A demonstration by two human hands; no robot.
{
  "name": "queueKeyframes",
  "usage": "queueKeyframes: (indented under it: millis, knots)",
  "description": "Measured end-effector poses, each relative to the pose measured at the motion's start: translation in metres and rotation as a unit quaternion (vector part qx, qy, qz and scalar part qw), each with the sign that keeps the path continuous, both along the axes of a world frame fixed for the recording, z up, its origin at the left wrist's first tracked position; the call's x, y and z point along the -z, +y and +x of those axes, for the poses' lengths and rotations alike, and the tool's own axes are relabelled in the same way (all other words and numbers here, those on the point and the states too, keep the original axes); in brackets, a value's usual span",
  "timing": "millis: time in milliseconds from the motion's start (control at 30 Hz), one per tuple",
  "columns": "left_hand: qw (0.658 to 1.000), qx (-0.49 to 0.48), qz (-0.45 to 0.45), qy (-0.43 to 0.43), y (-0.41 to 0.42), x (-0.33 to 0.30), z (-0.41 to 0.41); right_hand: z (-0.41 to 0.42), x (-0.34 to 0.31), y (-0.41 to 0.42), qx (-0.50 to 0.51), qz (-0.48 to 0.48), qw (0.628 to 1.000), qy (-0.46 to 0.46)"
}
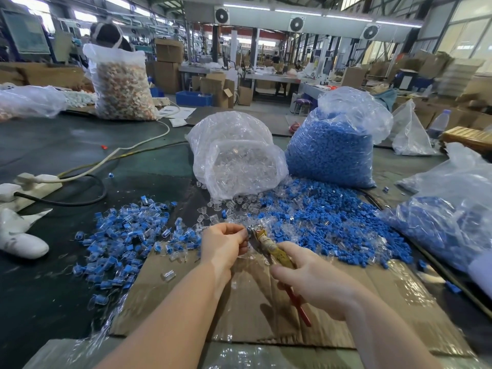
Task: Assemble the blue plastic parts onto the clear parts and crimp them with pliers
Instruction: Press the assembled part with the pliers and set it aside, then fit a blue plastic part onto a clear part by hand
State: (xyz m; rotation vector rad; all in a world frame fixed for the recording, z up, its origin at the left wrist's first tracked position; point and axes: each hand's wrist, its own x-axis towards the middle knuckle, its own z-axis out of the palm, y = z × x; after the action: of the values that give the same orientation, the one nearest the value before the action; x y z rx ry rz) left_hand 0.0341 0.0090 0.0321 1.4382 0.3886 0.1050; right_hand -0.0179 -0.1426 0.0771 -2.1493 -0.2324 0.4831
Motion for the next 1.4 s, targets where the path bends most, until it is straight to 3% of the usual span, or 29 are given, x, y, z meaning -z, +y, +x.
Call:
queueKeyframes:
  millis: [300, 500, 667, 767, 900, 1000, 1133, 1267, 1400]
  knots:
    - [1.000, -0.004, -0.016, -0.004, -0.005, 0.002, 0.002, -0.002, 0.009, 0.004, 0.007, -0.086, 0.994, -0.072]
    - [1.000, -0.010, 0.006, -0.008, -0.002, 0.002, 0.001, -0.001, 0.015, 0.001, 0.082, 0.092, 0.992, 0.022]
    - [0.988, -0.075, 0.130, -0.031, 0.015, -0.003, 0.007, 0.004, 0.035, -0.010, 0.151, -0.022, 0.978, -0.141]
    - [0.939, -0.105, 0.322, -0.053, 0.036, -0.002, 0.009, 0.009, 0.045, -0.026, 0.222, -0.151, 0.946, -0.181]
    - [0.826, -0.153, 0.540, -0.047, 0.067, 0.003, 0.010, 0.012, 0.054, -0.048, 0.278, -0.340, 0.881, -0.175]
    - [0.774, -0.149, 0.615, 0.002, 0.086, 0.010, 0.011, 0.012, 0.061, -0.063, 0.292, -0.406, 0.848, -0.175]
    - [0.750, -0.103, 0.650, 0.069, 0.094, 0.019, 0.012, 0.012, 0.068, -0.071, 0.292, -0.443, 0.833, -0.159]
    - [0.762, -0.097, 0.639, 0.040, 0.083, 0.020, 0.012, 0.015, 0.070, -0.072, 0.293, -0.443, 0.835, -0.146]
    - [0.823, -0.077, 0.554, -0.098, 0.053, 0.019, 0.007, 0.015, 0.064, -0.067, 0.289, -0.459, 0.831, -0.125]
